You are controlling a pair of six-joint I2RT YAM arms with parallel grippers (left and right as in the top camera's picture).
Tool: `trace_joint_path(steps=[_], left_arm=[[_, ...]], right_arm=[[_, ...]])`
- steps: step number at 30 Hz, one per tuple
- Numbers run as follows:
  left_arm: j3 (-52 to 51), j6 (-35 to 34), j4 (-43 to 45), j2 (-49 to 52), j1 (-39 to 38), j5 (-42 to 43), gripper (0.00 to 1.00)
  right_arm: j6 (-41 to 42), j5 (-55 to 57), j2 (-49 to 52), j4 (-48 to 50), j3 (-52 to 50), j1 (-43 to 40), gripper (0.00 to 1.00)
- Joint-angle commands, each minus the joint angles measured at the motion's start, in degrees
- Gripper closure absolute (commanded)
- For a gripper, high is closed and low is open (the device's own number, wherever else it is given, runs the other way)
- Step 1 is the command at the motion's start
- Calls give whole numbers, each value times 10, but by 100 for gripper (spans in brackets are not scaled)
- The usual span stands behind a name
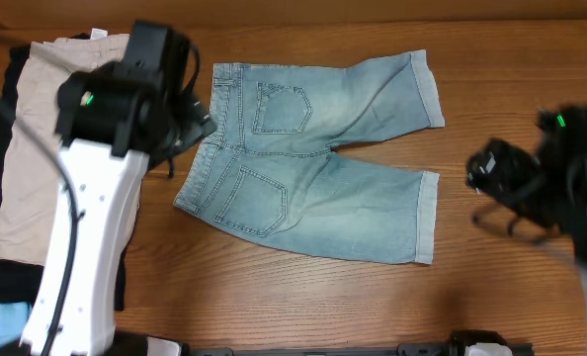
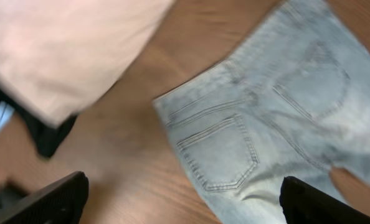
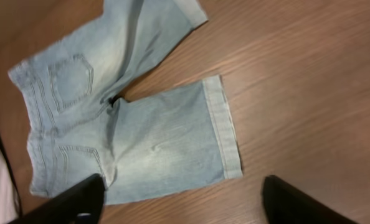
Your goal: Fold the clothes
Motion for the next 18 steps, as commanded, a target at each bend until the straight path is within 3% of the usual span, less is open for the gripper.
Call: trace_joint_path(steps=[1,6,11,18], left_arm=[[-71,-189,-23,-9,9,-29,0],[-195,-277,8,-13,11,-9,0],[-332,-278,153,-13,17,-4,0],[-499,-261,370,-12,73,89,15]], right_arm=[[48,28,-46,8,-65,1,9],[42,-30,-73,60,-162,1,0],[10,-76,-47,125,-241,1,0],[10,-82,13,171,-319,1,0]])
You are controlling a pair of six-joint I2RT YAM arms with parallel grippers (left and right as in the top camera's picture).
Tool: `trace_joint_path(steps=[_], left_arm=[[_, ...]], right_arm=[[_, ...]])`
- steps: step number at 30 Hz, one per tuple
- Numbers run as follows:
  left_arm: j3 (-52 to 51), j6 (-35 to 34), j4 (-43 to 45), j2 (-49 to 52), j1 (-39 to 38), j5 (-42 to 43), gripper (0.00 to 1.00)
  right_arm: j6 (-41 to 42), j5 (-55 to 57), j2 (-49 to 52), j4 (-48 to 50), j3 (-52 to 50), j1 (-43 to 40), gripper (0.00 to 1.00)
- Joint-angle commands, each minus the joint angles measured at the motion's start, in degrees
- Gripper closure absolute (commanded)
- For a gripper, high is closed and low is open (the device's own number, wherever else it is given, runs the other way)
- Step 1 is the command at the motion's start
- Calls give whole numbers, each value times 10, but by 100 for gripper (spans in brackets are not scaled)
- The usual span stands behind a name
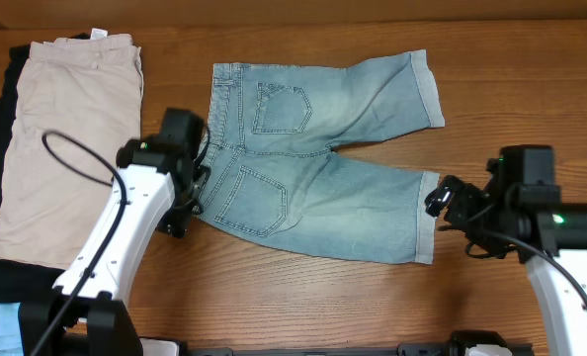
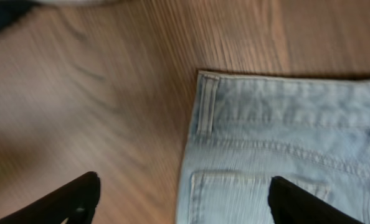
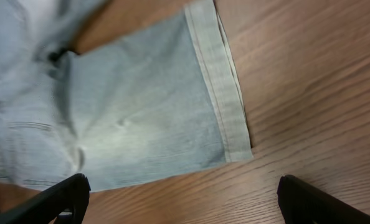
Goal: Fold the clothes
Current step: 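Grasp the waistband corner with left gripper and leg hem with right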
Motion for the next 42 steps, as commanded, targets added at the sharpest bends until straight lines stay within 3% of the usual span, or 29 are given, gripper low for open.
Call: trace_joint_path(steps=[1,10,16,24,26,30,35,42], left_arm=[[-57,15,56,1,29,53,16],[-132,106,174,14,38,54,24],[-137,111,193,73,38,53,26],[-137,111,209,127,38,101,64],[-137,112,196,130,38,101,68],[-137,131,174,130,38,103,67],[-137,161,175,130,38,119,96],[-137,198,173,130,38,129,96]], right_arm=[[-5,-11,19,13,-27,1,0],[-18,-11,44,32,-42,2,4],[-18,-6,44,40,-42,10,7],[-16,-5,44,38,-42,10,20],[-12,-8,44,30,-43,10,25],[26,-11,44,36,-76,22,35],[91,-10,45,81,-141,58,53],[184,22,47,149,-222,90,53]])
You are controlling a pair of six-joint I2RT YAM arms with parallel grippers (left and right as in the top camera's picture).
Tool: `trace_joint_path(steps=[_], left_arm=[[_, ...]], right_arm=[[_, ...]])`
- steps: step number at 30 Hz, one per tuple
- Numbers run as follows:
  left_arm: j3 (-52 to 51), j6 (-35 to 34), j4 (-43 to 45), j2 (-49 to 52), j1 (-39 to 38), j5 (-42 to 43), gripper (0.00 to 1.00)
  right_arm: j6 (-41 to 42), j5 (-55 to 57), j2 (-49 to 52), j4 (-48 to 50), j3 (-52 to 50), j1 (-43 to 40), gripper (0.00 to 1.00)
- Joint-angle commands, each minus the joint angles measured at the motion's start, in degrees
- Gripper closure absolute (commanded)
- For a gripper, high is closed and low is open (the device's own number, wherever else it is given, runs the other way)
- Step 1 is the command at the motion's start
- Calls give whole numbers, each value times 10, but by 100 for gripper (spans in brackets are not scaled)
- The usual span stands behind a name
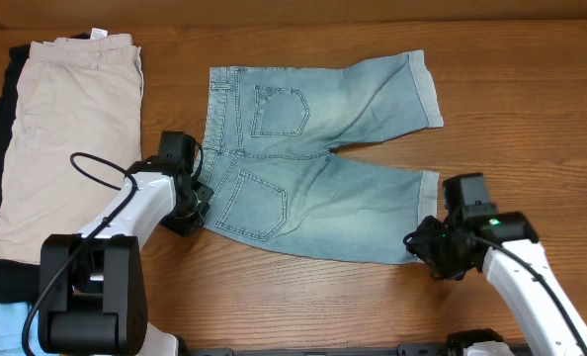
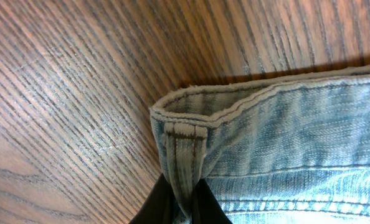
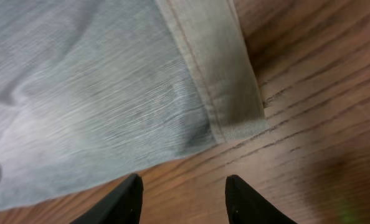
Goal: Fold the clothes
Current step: 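Grasp the waistband corner with left gripper and leg hem with right, then lift the shorts with both grippers and fold the legs up over the waist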
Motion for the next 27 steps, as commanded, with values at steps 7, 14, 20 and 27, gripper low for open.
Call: trace_joint_path(steps=[7,14,20,27], left_arm=[[-28,44,-19,33,-1,34,96],[-28,50,-14,33,-1,34,96],[-19,79,-13,33,0,19,96],[71,159,-97,33,3,39,96]], right_arm=[[102,31,12,75,-69,6,53],[117,43,95,118,-69,6,52],[97,45,146,145,-55,5,53],[46,43,137,109,32,-10,96]])
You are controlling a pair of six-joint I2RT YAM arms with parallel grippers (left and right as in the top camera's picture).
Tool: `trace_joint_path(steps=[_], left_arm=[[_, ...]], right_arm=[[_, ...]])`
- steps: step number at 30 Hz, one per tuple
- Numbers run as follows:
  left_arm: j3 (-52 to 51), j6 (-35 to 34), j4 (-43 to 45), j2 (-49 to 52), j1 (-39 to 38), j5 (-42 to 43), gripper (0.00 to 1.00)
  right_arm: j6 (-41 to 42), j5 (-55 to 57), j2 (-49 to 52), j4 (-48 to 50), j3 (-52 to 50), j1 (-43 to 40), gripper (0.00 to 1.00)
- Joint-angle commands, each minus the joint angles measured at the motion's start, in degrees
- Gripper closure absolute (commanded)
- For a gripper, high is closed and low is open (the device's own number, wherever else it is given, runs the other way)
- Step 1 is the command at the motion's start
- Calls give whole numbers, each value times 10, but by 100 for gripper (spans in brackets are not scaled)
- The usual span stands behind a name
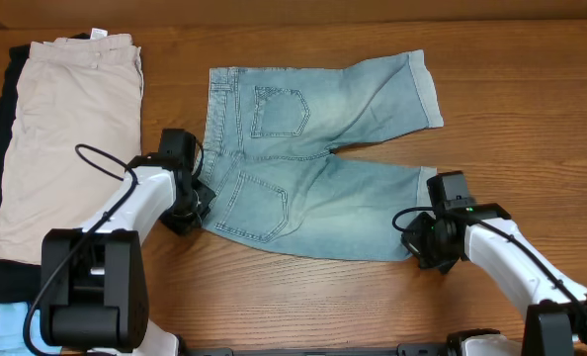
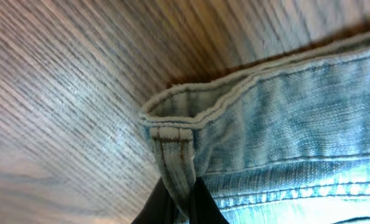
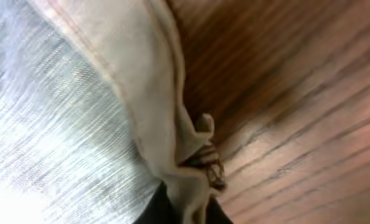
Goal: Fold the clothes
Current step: 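Lift the shorts with both grippers and fold the legs up over the waist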
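Light blue denim shorts [image 1: 313,158] lie spread on the wooden table, waistband to the left, both legs to the right. My left gripper [image 1: 190,210] is shut on the near corner of the waistband [image 2: 172,158], which is pinched and raised between its dark fingers [image 2: 149,208]. At the near leg's hem corner my right gripper [image 1: 424,247] is shut on the cuff [image 3: 166,124], the pale fabric bunched between its fingers [image 3: 149,211].
A beige garment [image 1: 61,138] lies at the far left over dark clothing. A light blue cloth [image 1: 2,326] shows at the front left corner. Bare wooden table [image 1: 511,129] lies to the right of the shorts.
My right gripper was open just short of the near hem corner and is now shut on it, with the cuff bunched. My left gripper still holds the waistband corner.
Both grippers were open and high above the table, away from the shorts. Then they were lower, the left by the waistband's near corner, the right by the near hem. Later the left was shut on the waistband corner, and now the right is shut on the hem.
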Motion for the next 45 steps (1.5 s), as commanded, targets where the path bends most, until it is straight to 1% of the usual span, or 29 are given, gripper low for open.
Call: trace_joint_path(steps=[1,3,6,8,13,17,20,25,29,35,39,41,45], left_arm=[[59,74,-63,16,3,35,96],[115,103,-120,16,3,39,96],[198,124,-202,16,3,34,96],[278,123,-275,16,3,10,96],[407,121,-371,16,3,3,96],[463,123,-423,12,0,3,96],[471,137,-443,-8,0,3,96],[471,137,-470,-52,0,3,96],[471,136,-473,-73,0,3,96],[453,127,-435,-70,0,-12,96],[409,123,-353,-67,0,-38,96],[379,123,-307,-63,0,-38,96],[325,96,-234,-43,0,-32,96]], right_arm=[[-46,10,-1,-21,70,-15,96],[-77,10,-4,-55,123,-26,96],[-119,9,-7,-119,215,-49,96],[-152,10,-7,-174,292,-67,96],[-201,11,-7,-276,423,-93,96],[-210,9,-15,-336,473,-96,96],[-221,5,-32,-365,475,-96,96],[-223,5,-71,-403,475,-96,96],[-233,5,-83,-393,475,-96,96],[-247,5,-41,-316,474,-95,96],[-252,5,17,-257,474,-95,96],[-258,5,50,-227,474,-95,96],[-262,6,120,-170,474,-95,96]])
